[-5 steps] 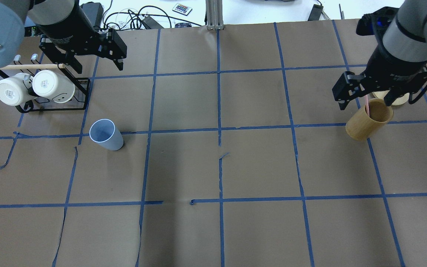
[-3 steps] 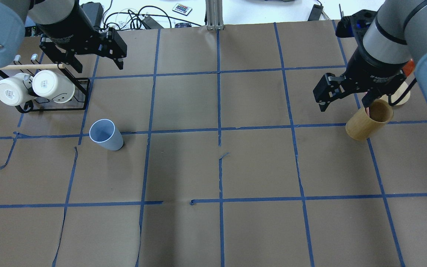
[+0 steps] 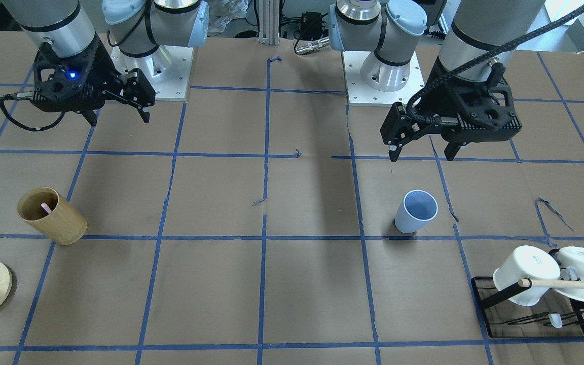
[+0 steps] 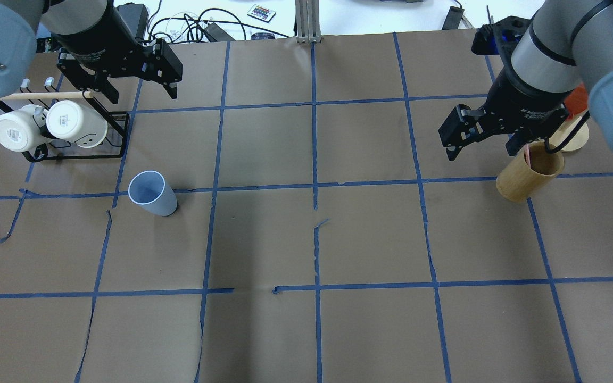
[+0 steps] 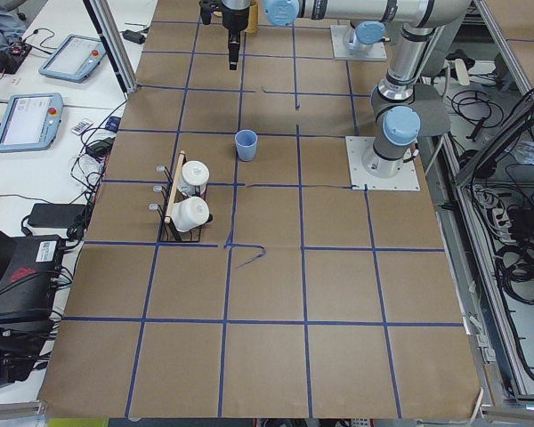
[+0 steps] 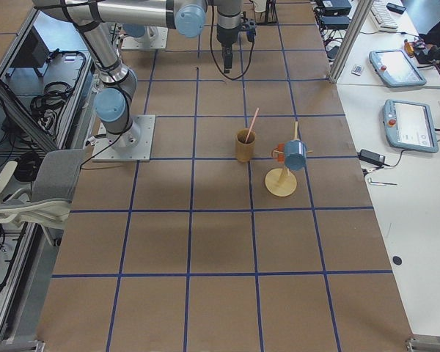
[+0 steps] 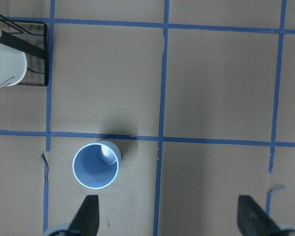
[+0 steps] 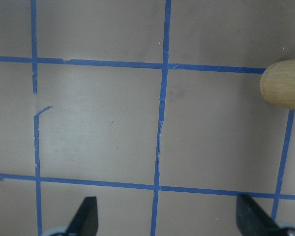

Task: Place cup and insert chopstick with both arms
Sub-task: 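Lower the right gripper into the bamboo cup and grasp the pink chopstick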

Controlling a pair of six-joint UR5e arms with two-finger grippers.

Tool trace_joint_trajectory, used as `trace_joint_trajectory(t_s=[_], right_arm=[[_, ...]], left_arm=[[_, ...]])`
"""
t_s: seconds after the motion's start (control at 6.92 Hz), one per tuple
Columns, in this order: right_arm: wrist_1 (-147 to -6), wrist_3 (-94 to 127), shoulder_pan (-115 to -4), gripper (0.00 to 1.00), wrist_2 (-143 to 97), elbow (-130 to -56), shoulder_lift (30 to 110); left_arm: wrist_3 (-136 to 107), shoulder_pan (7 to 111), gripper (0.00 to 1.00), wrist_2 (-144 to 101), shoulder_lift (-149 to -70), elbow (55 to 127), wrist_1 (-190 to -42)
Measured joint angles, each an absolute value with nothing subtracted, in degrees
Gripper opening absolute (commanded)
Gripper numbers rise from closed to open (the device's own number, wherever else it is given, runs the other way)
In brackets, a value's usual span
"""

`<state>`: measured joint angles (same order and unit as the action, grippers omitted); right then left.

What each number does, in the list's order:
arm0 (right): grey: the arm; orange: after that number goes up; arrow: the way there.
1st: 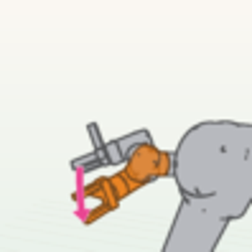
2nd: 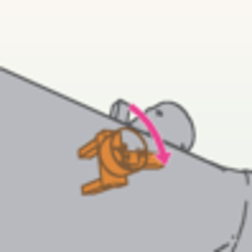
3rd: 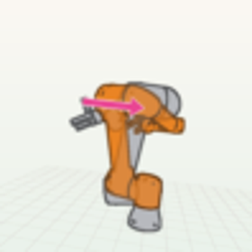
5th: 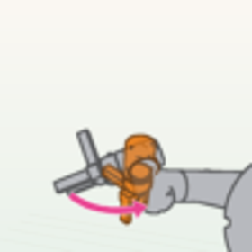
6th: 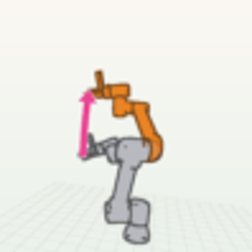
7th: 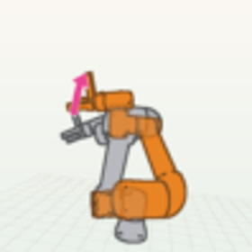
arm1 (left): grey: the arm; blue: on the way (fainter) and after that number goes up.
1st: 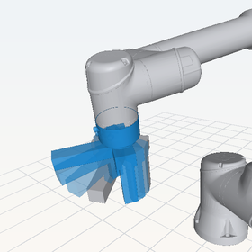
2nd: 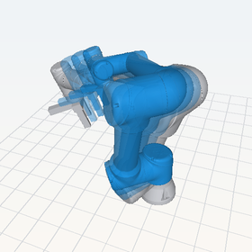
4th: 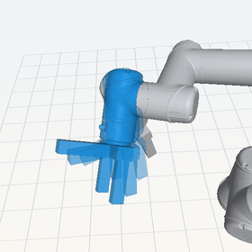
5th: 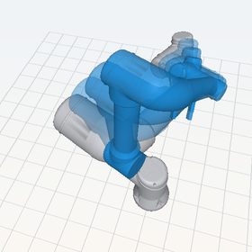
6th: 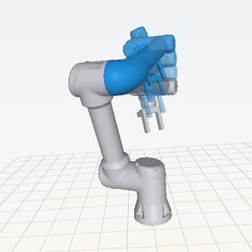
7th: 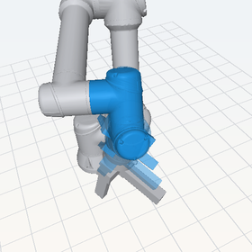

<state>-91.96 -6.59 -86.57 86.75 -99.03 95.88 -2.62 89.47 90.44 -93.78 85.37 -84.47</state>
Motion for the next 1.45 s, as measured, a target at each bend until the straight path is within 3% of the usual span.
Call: trace_joint_trajectory(t_s=[1.45], right_arm=[[-92.9, -3.2, -86.3, 1.00, 87.8, -99.4, 95.5]], left_arm=[[-1.9, 89.4, 1.00, 90.5, -93.7, 86.0, -84.3]])
